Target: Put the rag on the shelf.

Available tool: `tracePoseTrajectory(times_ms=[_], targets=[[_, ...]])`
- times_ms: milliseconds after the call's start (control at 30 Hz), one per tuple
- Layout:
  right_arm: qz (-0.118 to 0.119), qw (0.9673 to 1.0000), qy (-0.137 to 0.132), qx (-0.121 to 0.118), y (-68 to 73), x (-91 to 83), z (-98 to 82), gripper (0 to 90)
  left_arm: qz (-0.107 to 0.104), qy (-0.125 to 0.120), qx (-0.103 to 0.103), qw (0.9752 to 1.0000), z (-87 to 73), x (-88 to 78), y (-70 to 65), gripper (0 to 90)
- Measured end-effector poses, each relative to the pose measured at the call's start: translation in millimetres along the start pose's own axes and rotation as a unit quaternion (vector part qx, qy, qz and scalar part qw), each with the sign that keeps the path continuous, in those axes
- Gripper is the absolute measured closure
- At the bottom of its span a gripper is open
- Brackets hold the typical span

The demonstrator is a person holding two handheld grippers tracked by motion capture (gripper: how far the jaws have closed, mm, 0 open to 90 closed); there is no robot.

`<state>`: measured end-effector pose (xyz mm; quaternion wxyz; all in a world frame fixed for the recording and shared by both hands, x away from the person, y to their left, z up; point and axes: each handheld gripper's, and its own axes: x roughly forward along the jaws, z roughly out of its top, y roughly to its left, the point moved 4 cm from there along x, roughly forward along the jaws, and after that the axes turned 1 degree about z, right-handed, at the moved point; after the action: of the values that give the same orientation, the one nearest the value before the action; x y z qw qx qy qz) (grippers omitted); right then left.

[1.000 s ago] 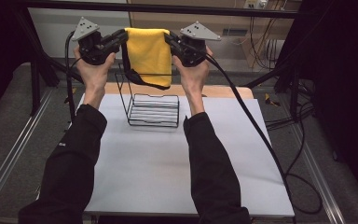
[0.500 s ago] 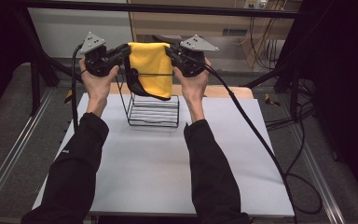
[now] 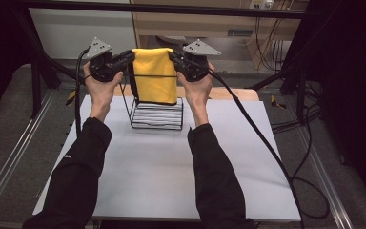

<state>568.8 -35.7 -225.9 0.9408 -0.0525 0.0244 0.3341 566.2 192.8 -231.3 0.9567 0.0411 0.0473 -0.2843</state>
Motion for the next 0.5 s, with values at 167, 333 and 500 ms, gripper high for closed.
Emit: tracePoseTrajectory(times_ms=[167,333,500], targets=[[0.011,0.9998,-0.017,-0.004,3.2,-7.2,6.1,83.5,-0.004,-0.015,0.010,0.9998,6.8,-11.7,-1.3,79.0],[0.017,0.9996,-0.023,-0.005,6.6,-11.1,8.7,83.4,-0.007,-0.021,0.011,0.9997,11.1,-17.2,-2.2,79.0],[0.023,0.9989,-0.039,-0.008,6.2,-14.6,14.8,83.4,-0.012,-0.030,0.015,0.9994,19.8,-23.2,-3.2,79.0]])
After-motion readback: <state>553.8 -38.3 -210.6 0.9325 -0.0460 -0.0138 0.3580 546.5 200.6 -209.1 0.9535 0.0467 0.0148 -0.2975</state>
